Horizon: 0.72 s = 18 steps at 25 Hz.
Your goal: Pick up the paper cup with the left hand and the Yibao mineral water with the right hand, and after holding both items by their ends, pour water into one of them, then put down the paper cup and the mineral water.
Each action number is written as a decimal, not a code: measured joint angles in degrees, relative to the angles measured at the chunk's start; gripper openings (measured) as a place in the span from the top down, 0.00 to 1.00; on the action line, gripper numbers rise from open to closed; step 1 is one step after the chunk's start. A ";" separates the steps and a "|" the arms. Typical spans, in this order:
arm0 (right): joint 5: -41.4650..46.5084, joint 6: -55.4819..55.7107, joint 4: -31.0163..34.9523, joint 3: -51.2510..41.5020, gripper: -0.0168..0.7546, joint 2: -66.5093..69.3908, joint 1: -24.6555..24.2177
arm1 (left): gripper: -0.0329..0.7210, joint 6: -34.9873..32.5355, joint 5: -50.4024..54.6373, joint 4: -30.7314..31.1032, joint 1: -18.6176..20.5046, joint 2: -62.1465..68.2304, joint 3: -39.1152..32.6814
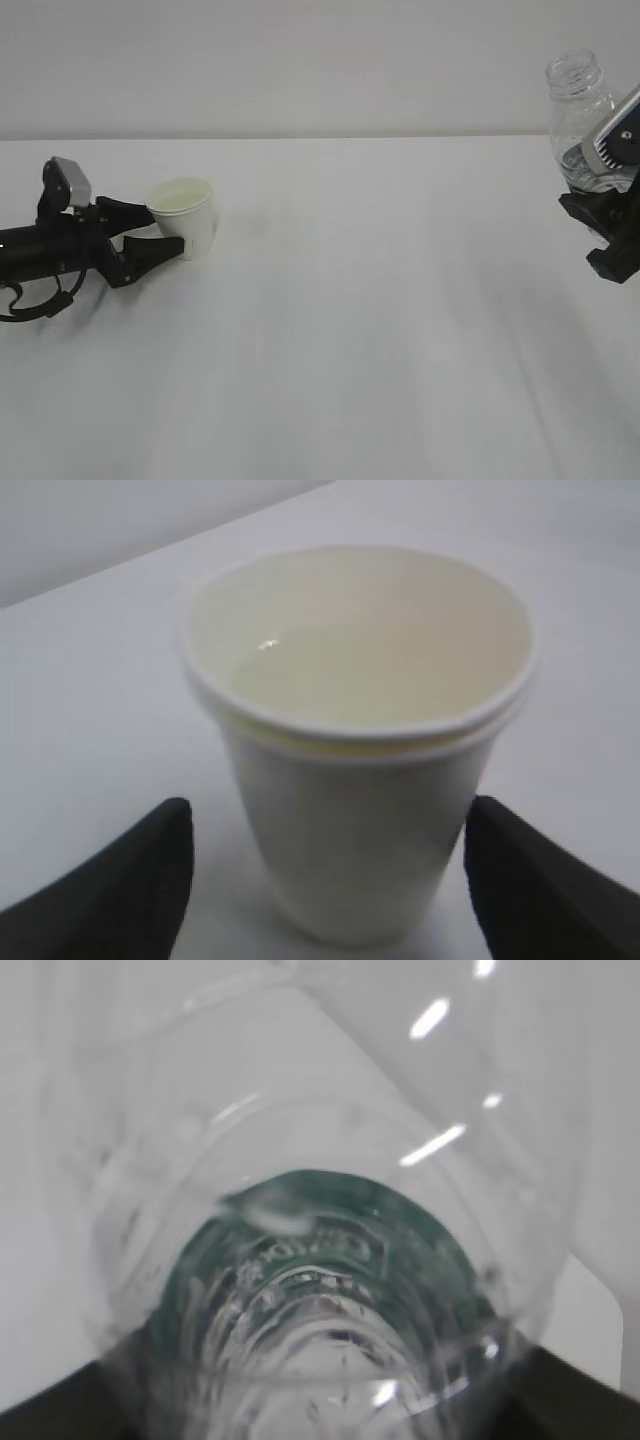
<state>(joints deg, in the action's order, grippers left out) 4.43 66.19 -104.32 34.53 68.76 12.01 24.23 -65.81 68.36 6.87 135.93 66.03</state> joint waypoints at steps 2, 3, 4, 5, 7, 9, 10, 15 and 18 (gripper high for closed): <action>0.00 0.00 0.00 0.00 0.39 0.00 0.00 | 0.16 0.39 0.01 1.08 1.39 -0.21 0.00; 0.00 0.00 0.00 0.00 0.39 0.00 0.00 | 0.16 0.68 0.01 1.48 1.95 -0.42 0.00; 0.00 0.00 0.00 0.00 0.39 0.00 0.00 | 0.16 0.84 0.01 1.77 2.64 -0.70 0.00; 0.00 0.00 0.00 0.00 0.39 0.00 0.00 | 0.17 1.26 0.01 2.04 2.95 -1.10 0.00; 0.00 0.00 0.00 0.00 0.39 0.00 0.00 | 0.17 1.97 0.01 2.98 3.54 -1.59 0.00; 0.00 0.00 0.00 0.00 0.39 0.00 0.00 | 0.17 2.67 0.01 4.35 3.99 -2.21 0.00; 0.00 0.00 0.00 0.00 0.39 0.00 0.00 | 0.17 3.14 0.01 4.74 4.20 -2.46 0.00; 0.00 0.00 0.00 0.00 0.39 0.00 0.00 | 0.17 5.14 0.01 7.68 5.36 -3.50 0.00; 0.00 0.00 0.00 0.00 0.39 0.00 0.00 | 0.17 6.06 0.01 9.42 6.28 -4.01 0.00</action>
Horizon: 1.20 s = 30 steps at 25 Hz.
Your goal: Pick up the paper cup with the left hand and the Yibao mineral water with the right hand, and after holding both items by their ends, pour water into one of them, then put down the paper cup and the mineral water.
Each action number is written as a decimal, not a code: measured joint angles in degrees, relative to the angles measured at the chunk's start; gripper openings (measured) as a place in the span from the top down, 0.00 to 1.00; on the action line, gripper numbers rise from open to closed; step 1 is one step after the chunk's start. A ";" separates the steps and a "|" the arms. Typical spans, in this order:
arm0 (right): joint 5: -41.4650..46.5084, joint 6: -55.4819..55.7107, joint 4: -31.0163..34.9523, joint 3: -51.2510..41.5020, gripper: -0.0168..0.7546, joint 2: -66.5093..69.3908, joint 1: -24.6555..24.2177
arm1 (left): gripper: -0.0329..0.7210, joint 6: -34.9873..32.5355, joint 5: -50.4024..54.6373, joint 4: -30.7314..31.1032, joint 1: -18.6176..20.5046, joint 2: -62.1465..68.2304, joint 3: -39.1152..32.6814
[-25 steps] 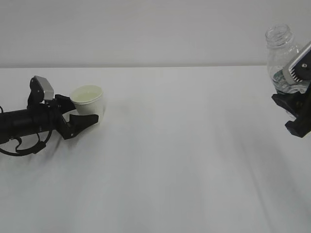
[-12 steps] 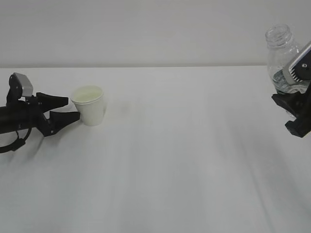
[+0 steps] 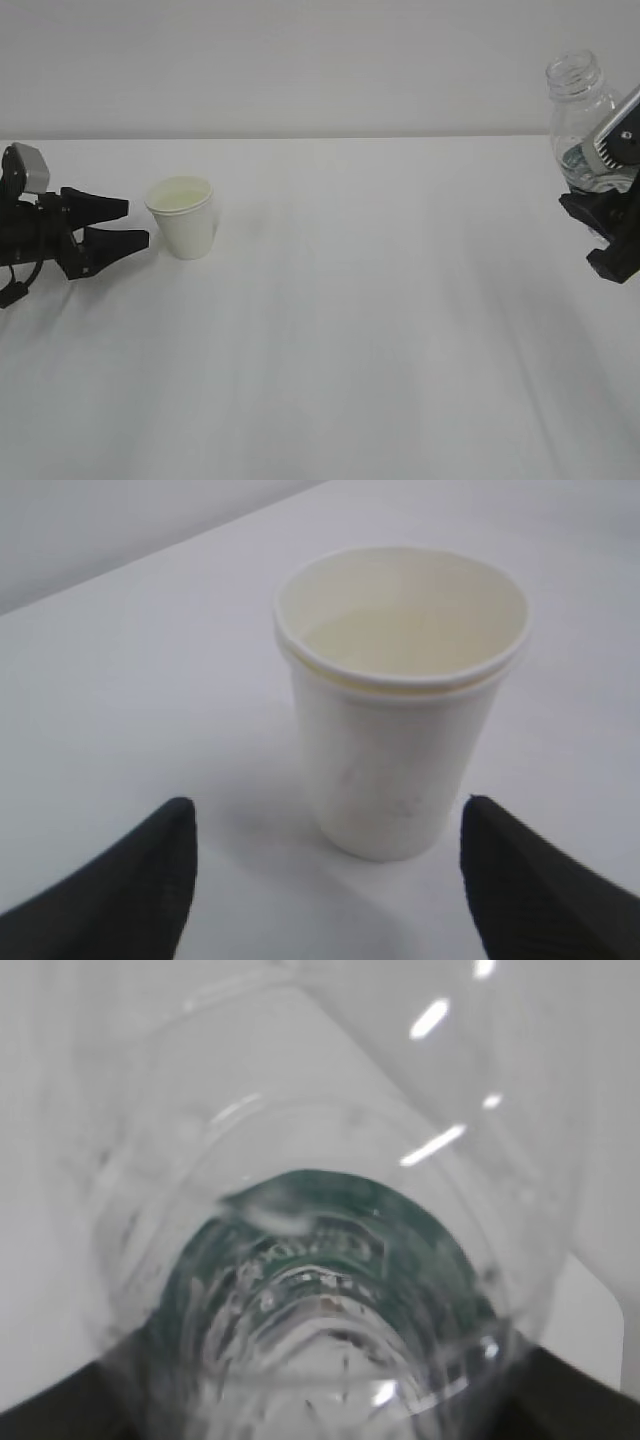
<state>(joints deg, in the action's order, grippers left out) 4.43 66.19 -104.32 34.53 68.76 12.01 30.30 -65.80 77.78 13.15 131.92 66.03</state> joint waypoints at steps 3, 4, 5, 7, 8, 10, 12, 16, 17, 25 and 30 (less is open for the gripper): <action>0.00 0.00 0.00 0.00 0.39 0.00 0.00 | 0.17 1.63 0.00 0.87 0.64 -1.14 0.00; 0.00 0.00 0.00 0.00 0.39 0.00 0.00 | 0.17 1.89 0.00 1.16 0.92 -1.58 0.00; 0.00 0.00 0.00 0.00 0.39 0.00 0.00 | 0.17 2.15 0.00 1.41 1.01 -2.22 0.00; 0.00 0.00 0.00 0.00 0.39 0.00 0.00 | 0.17 2.51 0.00 1.55 1.01 -3.88 0.00; 0.00 0.00 0.00 0.00 0.39 0.00 0.00 | 0.17 2.60 0.00 1.58 1.01 -4.99 0.00; 0.00 0.00 0.00 0.00 0.39 0.00 0.00 | 0.18 2.86 0.00 1.58 1.01 -7.41 0.00; 0.00 0.00 0.00 0.00 0.39 0.00 0.00 | 0.19 4.20 -0.14 1.58 1.10 -9.50 0.00; 0.00 0.00 0.00 0.00 0.39 0.00 0.00 | 0.20 9.46 -0.63 1.68 1.23 -12.36 0.00; 0.00 0.00 0.00 0.00 0.39 0.00 0.00 | 0.20 10.61 -0.63 1.80 1.23 -12.91 0.00; 0.00 0.09 0.00 0.00 0.39 0.00 0.00 | 0.22 15.98 -0.74 3.14 1.23 -17.45 0.00; 0.00 0.96 0.00 0.00 0.39 0.00 0.00 | 0.23 17.14 -0.87 3.26 1.23 -21.28 0.00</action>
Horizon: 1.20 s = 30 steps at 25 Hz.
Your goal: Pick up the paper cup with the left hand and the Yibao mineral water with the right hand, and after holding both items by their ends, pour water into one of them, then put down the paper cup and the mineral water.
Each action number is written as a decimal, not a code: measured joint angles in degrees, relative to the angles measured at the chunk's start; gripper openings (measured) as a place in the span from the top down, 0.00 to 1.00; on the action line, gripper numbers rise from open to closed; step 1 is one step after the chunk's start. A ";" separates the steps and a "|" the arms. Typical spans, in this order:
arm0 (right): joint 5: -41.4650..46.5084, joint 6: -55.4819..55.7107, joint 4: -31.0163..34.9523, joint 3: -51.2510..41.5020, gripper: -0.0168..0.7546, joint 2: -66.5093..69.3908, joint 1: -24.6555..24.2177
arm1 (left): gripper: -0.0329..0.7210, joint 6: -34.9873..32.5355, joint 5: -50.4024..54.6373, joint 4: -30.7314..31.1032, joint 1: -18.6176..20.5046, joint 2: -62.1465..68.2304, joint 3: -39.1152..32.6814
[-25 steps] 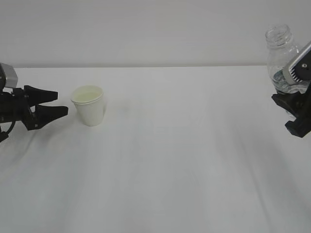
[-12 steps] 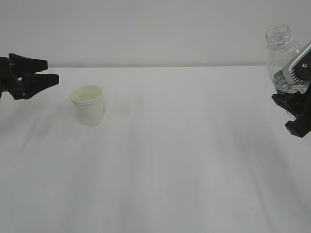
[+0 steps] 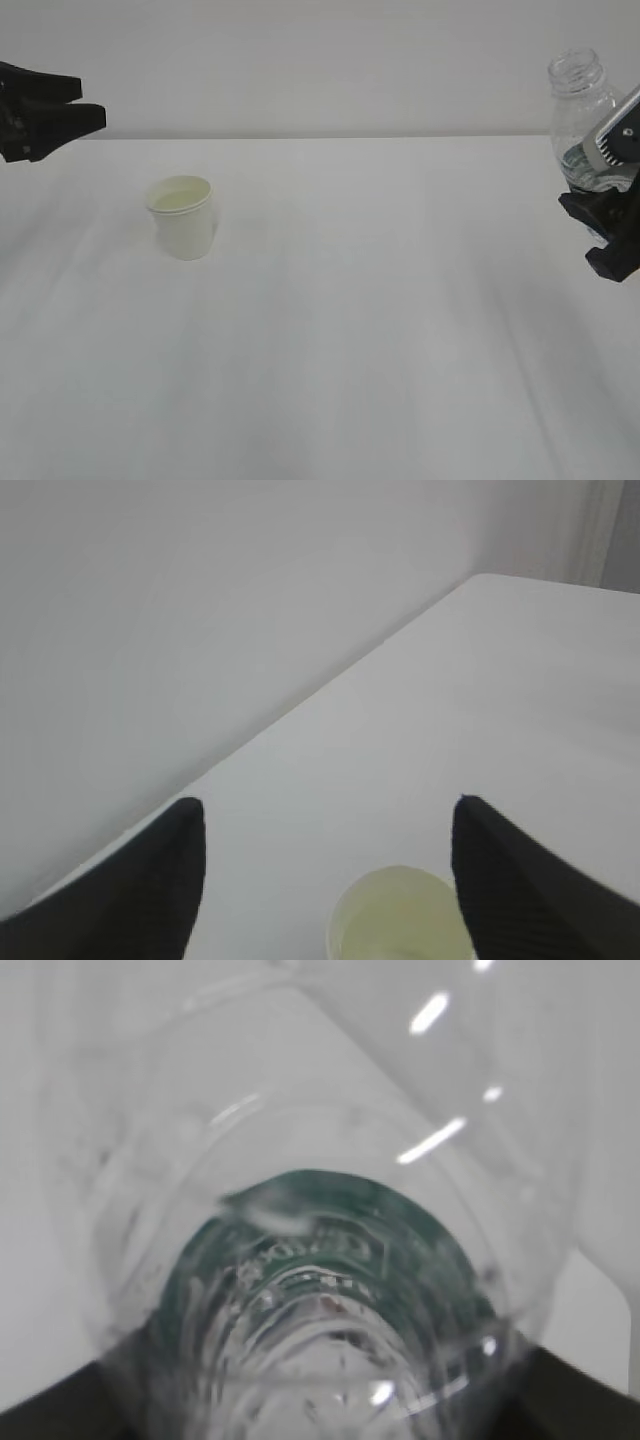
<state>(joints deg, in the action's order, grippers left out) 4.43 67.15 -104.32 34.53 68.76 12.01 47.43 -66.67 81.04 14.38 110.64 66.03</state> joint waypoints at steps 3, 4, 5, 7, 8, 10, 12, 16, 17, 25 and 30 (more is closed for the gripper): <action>0.00 1.42 0.00 0.00 0.39 0.00 0.00 | 0.23 1.60 -0.07 0.00 0.00 -1.72 0.00; 0.00 1.96 0.00 0.00 0.39 0.00 0.00 | 0.23 2.38 -0.07 0.00 0.00 -2.32 0.00; 0.00 2.41 0.00 0.00 0.39 0.00 0.00 | 0.23 3.07 -0.07 -0.11 0.00 -3.01 0.00; 0.00 3.52 0.00 0.00 0.39 0.00 0.00 | 0.23 3.83 -0.07 -0.11 0.00 -4.42 0.00; 0.00 3.96 0.00 0.00 0.39 0.00 0.00 | 0.23 4.17 -0.13 -0.11 0.00 -5.32 0.00; 0.00 4.87 0.00 0.00 0.39 0.00 0.00 | 0.23 4.68 -0.13 -0.19 0.00 -7.09 0.00; 0.00 5.92 0.00 0.00 0.39 0.00 0.00 | 0.23 5.72 -0.21 -0.19 0.00 -9.14 0.00; 0.00 7.50 0.00 0.00 0.39 0.00 0.00 | 0.25 7.98 -0.41 -0.19 0.00 -11.82 0.00; 0.00 7.64 0.00 0.00 0.39 0.00 0.00 | 0.25 8.40 -0.41 -0.09 0.00 -12.17 0.00; 0.00 8.66 0.00 0.00 0.39 0.00 0.00 | 0.31 14.77 -0.41 6.16 0.00 -15.20 -0.02; 0.00 8.88 0.00 0.00 0.39 0.00 0.00 | 0.36 15.39 -1.31 6.57 0.00 -17.94 -0.02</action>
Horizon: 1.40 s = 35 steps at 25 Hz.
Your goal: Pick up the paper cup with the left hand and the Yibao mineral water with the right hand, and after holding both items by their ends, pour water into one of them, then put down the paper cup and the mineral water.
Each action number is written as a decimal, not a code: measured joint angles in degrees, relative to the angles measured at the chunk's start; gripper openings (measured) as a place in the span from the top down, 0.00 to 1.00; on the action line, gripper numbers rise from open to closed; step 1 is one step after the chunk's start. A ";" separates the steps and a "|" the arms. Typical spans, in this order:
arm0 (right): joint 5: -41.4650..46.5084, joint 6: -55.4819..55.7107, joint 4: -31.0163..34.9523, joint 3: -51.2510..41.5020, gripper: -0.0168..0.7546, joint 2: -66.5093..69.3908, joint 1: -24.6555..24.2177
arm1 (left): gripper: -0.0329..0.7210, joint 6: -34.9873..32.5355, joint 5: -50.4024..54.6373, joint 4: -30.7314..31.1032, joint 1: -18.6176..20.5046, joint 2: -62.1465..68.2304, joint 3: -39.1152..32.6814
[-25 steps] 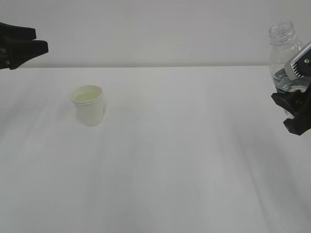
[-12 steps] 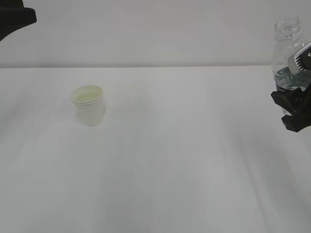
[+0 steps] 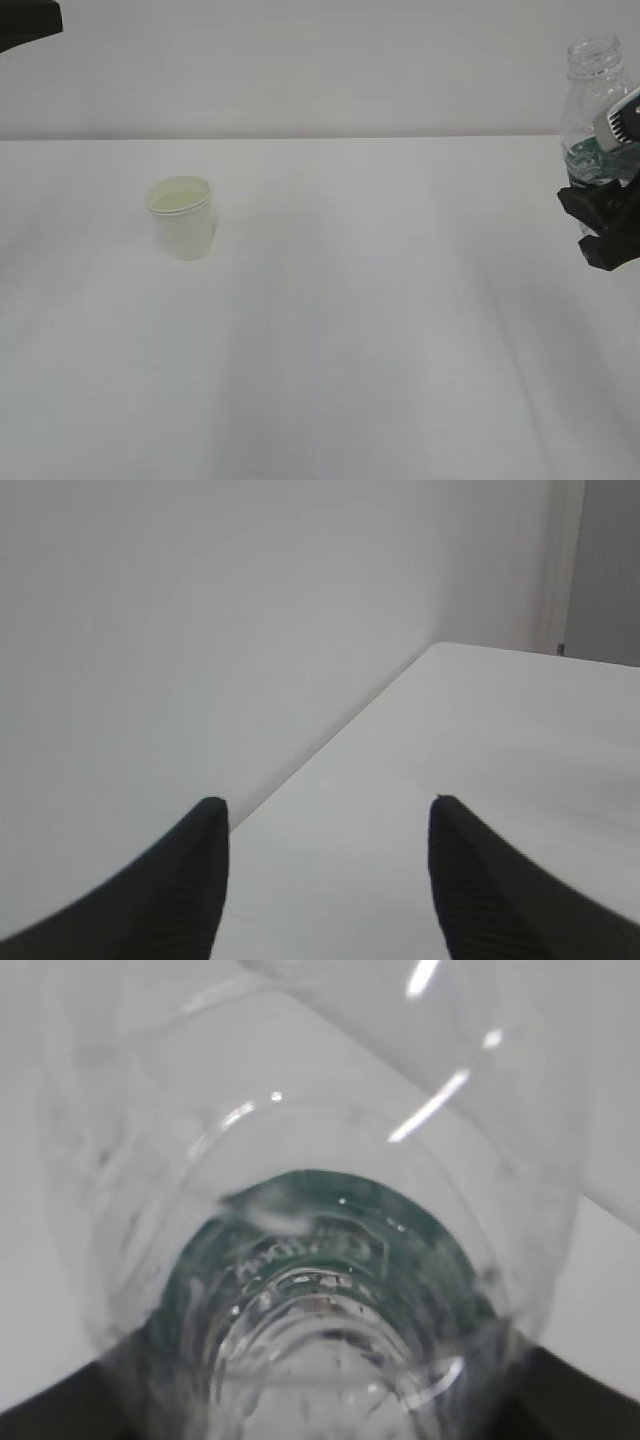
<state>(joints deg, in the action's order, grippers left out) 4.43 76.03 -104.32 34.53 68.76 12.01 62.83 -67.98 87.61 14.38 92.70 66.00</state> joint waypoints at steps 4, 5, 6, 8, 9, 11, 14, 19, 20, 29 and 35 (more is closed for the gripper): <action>0.00 0.23 0.00 0.00 0.39 0.00 0.00 | 0.36 0.65 0.59 -0.56 0.00 -0.10 -0.10; 0.00 0.32 0.00 0.00 0.39 0.00 0.00 | 0.36 0.75 1.37 -1.60 0.00 -0.10 -0.10; 0.00 0.32 0.00 0.00 0.39 0.00 0.00 | 0.37 0.82 2.44 -2.83 0.00 -0.10 -0.10; 0.00 0.45 0.00 0.00 0.39 0.00 0.00 | 0.39 0.88 4.62 -5.58 0.00 -0.10 -0.10; 0.00 0.45 0.00 0.00 0.39 0.00 0.00 | 0.41 0.88 5.52 -7.00 0.00 -0.10 -0.10; 0.00 0.45 0.00 0.00 0.39 0.00 0.00 | 0.43 0.97 6.24 -8.73 0.00 0.56 -0.10; 0.00 0.45 0.00 0.00 0.39 0.00 0.00 | 0.44 0.97 6.99 -9.12 0.00 2.16 -0.10; 0.18 0.45 0.00 0.13 0.39 0.00 0.00 | 0.45 0.97 7.72 -9.43 0.00 4.53 -0.21; 0.18 0.45 0.00 0.17 0.39 0.00 0.00 | 0.45 1.14 8.20 -9.52 0.00 5.15 -0.21; 0.94 0.48 0.00 1.41 0.39 0.00 0.00 | 0.53 6.88 12.24 -13.78 0.00 7.38 -0.21; 1.05 0.58 0.00 1.41 0.39 0.00 0.00 | 0.53 3.51 11.96 -10.13 0.00 9.90 -0.21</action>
<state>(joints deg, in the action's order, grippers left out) 5.47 76.61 -104.32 35.94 68.76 12.01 66.33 -56.01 77.49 14.38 102.60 65.80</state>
